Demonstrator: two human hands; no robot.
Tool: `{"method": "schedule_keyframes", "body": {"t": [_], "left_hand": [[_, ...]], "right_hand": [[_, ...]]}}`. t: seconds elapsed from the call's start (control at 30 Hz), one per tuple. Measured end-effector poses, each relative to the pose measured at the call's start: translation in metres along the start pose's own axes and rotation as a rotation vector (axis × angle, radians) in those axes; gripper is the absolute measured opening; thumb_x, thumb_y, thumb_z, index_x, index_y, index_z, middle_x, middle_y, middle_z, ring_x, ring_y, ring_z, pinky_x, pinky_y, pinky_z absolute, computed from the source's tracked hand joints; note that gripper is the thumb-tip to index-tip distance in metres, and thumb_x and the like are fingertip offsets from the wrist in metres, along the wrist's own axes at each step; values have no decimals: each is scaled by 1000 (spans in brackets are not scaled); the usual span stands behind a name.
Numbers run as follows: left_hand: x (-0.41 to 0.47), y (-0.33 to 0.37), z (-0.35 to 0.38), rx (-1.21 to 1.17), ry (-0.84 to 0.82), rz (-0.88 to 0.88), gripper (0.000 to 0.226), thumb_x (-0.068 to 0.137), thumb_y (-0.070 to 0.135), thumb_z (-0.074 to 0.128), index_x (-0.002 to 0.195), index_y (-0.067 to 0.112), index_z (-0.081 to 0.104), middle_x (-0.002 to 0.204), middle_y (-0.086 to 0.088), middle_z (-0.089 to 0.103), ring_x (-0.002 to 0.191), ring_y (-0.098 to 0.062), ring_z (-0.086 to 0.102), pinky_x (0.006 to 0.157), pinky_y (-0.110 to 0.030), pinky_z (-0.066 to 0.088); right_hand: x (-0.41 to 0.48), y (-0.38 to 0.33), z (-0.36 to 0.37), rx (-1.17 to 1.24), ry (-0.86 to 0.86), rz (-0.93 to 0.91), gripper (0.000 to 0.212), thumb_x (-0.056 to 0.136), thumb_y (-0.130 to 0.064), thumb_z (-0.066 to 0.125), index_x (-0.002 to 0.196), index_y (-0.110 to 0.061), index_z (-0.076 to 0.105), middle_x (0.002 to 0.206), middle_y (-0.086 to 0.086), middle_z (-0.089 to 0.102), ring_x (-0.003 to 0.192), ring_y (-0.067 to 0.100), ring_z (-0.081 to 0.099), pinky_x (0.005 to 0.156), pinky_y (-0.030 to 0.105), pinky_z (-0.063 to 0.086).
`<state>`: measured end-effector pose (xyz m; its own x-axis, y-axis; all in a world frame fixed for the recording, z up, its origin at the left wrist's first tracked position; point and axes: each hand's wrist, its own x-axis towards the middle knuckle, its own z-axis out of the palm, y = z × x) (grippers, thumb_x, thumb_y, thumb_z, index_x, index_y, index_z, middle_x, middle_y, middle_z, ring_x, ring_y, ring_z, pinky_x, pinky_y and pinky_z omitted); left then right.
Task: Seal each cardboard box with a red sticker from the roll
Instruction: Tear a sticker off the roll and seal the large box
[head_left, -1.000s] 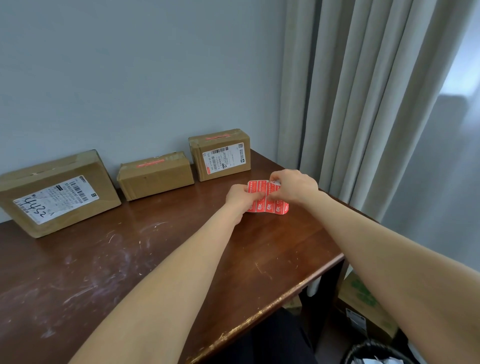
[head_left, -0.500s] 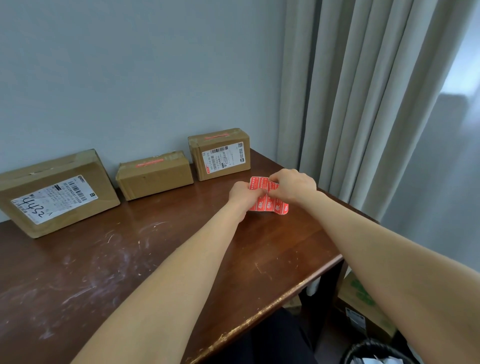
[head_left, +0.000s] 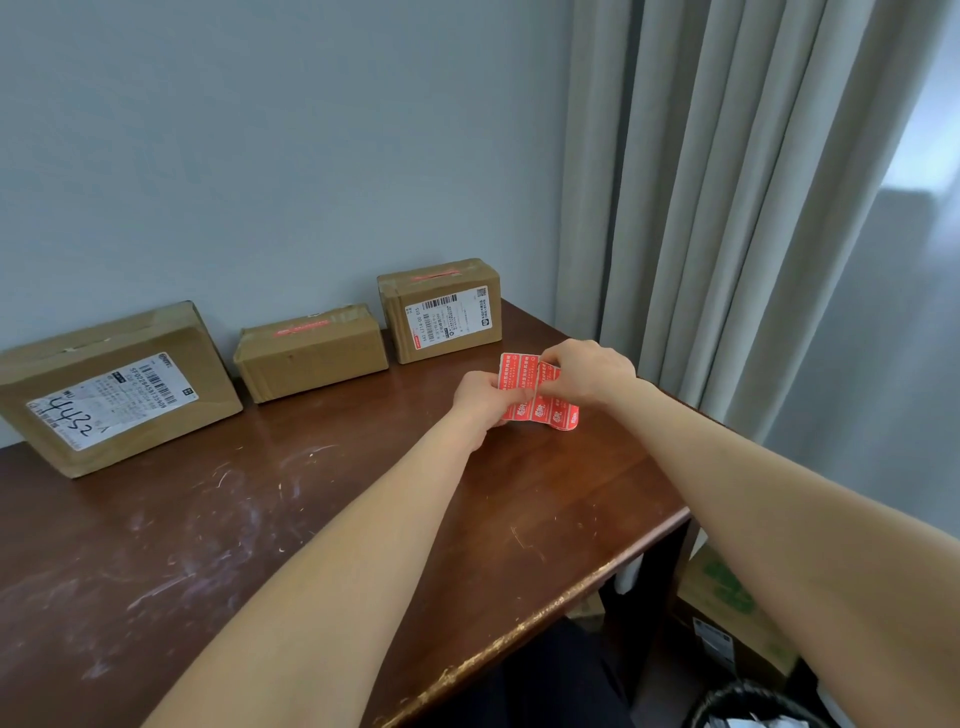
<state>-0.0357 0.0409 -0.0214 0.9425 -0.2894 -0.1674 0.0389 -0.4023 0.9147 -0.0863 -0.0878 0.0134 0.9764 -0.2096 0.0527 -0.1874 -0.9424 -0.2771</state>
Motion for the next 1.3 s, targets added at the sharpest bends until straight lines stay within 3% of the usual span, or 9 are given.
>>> {"method": "schedule_keyframes", "body": {"t": [0.17,0.37,0.6,0.9,1.03,1.13,1.3], "left_hand": [[2,1,0,19,17,7,33,85,23,71,114,10,63,108,-7,67,90,-16,63,78,-27,53],[3,2,3,6,33,-5,32,86,24,70,114,10,62,109,-8,67,91,-17,64,79,-28,54],[5,3,7,-52,48,-56,34,84,23,72,114,11,61,108,-8,67,91,-18,65,77,-28,57],[6,1,6,-62,76,-78,31,82,15,74,110,7,64,105,-9,66,86,-18,67,76,-30,59],[6,-2,6,-133,89,-123,32,81,13,74,110,8,62,106,-11,67,86,-20,68,71,-30,60],[6,-3,5,-132,97,-110,25,80,13,75,102,9,63,105,-11,67,89,-22,68,75,-35,60],[7,-6,-5,-139,186,-119,19,82,11,73,98,9,63,104,-10,67,88,-22,67,73,-32,59]], "right_hand": [[1,-1,-3,-24,-24,35,63,79,-53,71,134,-29,53,114,-2,66,102,17,64,72,31,49],[1,-4,-2,-36,-3,52,38,83,-48,67,115,-27,65,95,-2,68,84,16,65,65,29,48],[0,-2,-1,-33,2,47,34,85,-48,65,109,-24,67,91,-2,68,78,15,64,61,27,46],[-1,-3,-3,-49,-14,40,31,86,-43,64,111,-25,63,98,-1,68,80,15,63,63,28,47],[-1,-3,-3,-39,-6,48,42,85,-41,66,125,-27,60,103,0,67,84,16,63,65,29,51],[-2,-3,-3,-35,-10,53,43,85,-41,67,125,-27,59,105,0,67,85,16,63,66,29,51],[-4,0,-5,-60,-17,78,43,87,-41,65,127,-27,57,115,3,66,100,22,65,73,34,52]]}}
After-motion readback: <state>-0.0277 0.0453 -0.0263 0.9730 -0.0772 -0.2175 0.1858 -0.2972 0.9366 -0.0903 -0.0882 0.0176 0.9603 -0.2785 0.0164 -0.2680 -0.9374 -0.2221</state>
